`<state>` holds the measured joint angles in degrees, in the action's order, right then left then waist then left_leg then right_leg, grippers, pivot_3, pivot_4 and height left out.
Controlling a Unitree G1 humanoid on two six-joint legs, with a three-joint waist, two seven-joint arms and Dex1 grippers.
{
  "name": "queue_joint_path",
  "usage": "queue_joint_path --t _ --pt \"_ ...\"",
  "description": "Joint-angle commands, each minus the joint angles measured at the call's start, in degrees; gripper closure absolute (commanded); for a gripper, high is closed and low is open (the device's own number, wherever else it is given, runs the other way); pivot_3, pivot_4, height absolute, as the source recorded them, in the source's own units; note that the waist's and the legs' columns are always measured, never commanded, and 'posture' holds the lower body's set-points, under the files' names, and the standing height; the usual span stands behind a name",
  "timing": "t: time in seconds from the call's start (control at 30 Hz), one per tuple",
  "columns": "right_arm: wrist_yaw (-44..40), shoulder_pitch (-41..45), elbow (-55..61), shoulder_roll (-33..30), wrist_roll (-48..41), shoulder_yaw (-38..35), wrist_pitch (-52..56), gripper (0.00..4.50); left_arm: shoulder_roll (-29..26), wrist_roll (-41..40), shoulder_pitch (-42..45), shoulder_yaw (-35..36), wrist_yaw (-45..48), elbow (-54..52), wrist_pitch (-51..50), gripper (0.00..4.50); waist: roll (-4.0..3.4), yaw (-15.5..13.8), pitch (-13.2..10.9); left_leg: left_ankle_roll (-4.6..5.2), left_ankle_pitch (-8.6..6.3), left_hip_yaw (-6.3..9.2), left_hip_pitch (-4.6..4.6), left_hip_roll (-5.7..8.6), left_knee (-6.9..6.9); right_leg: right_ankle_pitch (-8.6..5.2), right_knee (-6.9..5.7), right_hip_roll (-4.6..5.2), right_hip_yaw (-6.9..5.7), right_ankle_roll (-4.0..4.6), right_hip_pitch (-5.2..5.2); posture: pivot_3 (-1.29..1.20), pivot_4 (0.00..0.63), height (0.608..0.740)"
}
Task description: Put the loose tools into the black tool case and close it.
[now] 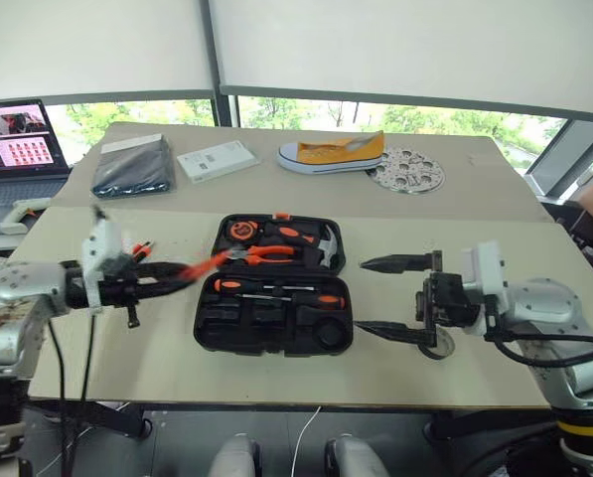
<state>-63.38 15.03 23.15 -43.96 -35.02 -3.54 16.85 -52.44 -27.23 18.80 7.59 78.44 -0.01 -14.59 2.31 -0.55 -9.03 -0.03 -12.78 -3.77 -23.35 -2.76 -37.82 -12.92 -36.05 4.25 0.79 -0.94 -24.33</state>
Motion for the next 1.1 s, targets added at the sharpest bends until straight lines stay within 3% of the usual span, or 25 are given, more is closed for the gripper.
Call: queue_joint_path --t 0.03,0.33,0.67,1.1 --pt "2.4 1.4 2.6 -1.8 -0.7 -0.8 4.4 0.0 -0.3 6.3 4.4 -8.1 3.5 0.6 3.5 4.03 0.0 0.0 0.0 0.0 0.0 0.0 0.01 -0.01 -0.02 0.0 -0.01 -0.05 0.02 0.0 0.0 0.0 0.15 0.74" --pt "2.8 -0.4 1.7 -3.4 2.2 0.4 4.8 0.0 3.3 17.3 12.4 -18.9 1.4 6.5 4.7 4.03 0.01 0.2 0.0 0.02 0.01 0.03 -0.08 -0.06 -0.06 -0.05 0.01 -0.24 0.16 -0.09 -0.02 0.0 0.15 0.74" --pt "2.9 -4.6 2.3 -1.5 3.4 0.3 3.1 0.0 5.2 22.6 16.2 -21.7 1.3 12.5 8.2 4.03 0.02 -0.1 0.0 0.03 0.01 0.09 -0.07 -0.06 -0.11 -0.05 -0.03 -0.27 0.16 -0.11 0.02 0.0 0.15 0.74" --pt "5.5 -6.3 4.0 -0.2 4.1 0.5 2.9 0.0 5.2 29.2 18.0 -27.3 4.1 12.3 9.5 4.03 0.01 0.0 0.0 0.03 0.01 0.09 -0.03 -0.07 -0.17 -0.04 -0.07 -0.31 0.18 -0.12 0.06 0.0 0.15 0.74"
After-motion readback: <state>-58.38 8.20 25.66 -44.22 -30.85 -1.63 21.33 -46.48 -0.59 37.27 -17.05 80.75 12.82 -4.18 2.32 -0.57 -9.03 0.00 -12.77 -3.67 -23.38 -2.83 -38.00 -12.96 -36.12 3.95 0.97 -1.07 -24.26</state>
